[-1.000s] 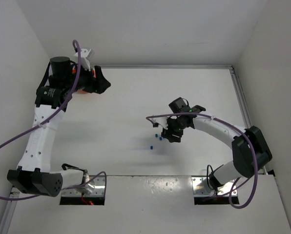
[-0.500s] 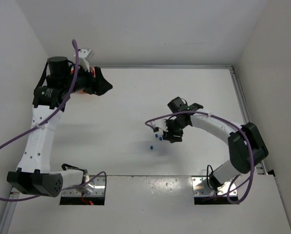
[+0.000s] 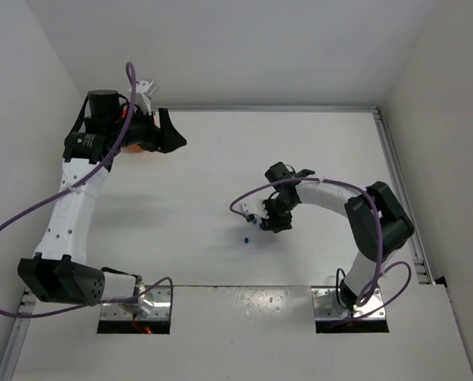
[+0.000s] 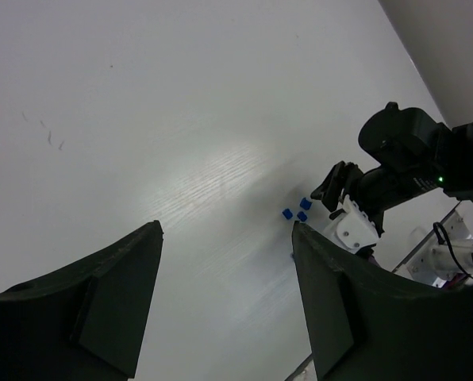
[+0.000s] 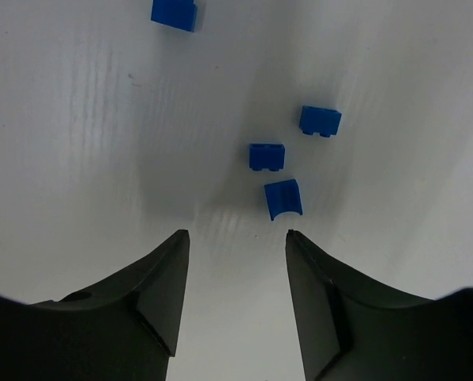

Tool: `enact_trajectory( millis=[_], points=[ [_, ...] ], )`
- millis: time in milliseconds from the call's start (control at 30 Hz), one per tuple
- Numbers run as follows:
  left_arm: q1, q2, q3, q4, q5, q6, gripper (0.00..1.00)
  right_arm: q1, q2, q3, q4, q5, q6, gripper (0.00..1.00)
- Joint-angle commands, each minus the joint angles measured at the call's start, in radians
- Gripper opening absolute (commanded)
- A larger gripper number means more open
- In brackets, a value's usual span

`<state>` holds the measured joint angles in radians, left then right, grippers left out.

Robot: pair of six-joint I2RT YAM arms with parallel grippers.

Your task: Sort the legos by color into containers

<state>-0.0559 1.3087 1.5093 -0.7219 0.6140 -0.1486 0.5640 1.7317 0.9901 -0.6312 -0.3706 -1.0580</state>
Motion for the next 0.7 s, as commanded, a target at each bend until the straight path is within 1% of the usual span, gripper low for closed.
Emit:
enact_trajectory(
  millis=[0, 133, 200, 300, 500, 600, 633, 667],
  points=[
    [0.011, -0.002, 0.008, 0.029, 0.023, -0.011, 0.72, -0.007, 0.044, 0.027, 0.048, -0.034, -0.068, 0.53],
    [0.021, 0.008, -0.014, 0.047, 0.023, -0.02, 0.72, -0.007, 0.1, 0.038, 0.074, -0.034, -0.068, 0.53],
    [0.021, -0.003, -0.023, 0.047, 0.003, -0.02, 0.72, -0.007, 0.136, 0.071, 0.074, -0.034, -0.068, 0.53],
    [0.03, -0.023, -0.032, 0.047, -0.019, -0.02, 0.72, -0.007, 0.157, 0.104, 0.047, -0.044, -0.077, 0.53],
    [0.041, -0.042, -0.054, 0.047, -0.019, -0.011, 0.72, 0.004, 0.198, 0.148, 0.025, -0.044, -0.086, 0.53],
    [0.041, -0.042, -0.063, 0.047, -0.019, -0.002, 0.72, 0.004, 0.209, 0.148, 0.005, -0.034, -0.086, 0.43],
    [0.041, -0.051, -0.063, 0.047, -0.019, -0.002, 0.72, 0.004, 0.209, 0.148, 0.005, -0.034, -0.086, 0.38],
    [0.041, -0.051, -0.063, 0.047, -0.019, -0.002, 0.72, 0.004, 0.209, 0.148, 0.005, -0.034, -0.095, 0.36]
  ],
)
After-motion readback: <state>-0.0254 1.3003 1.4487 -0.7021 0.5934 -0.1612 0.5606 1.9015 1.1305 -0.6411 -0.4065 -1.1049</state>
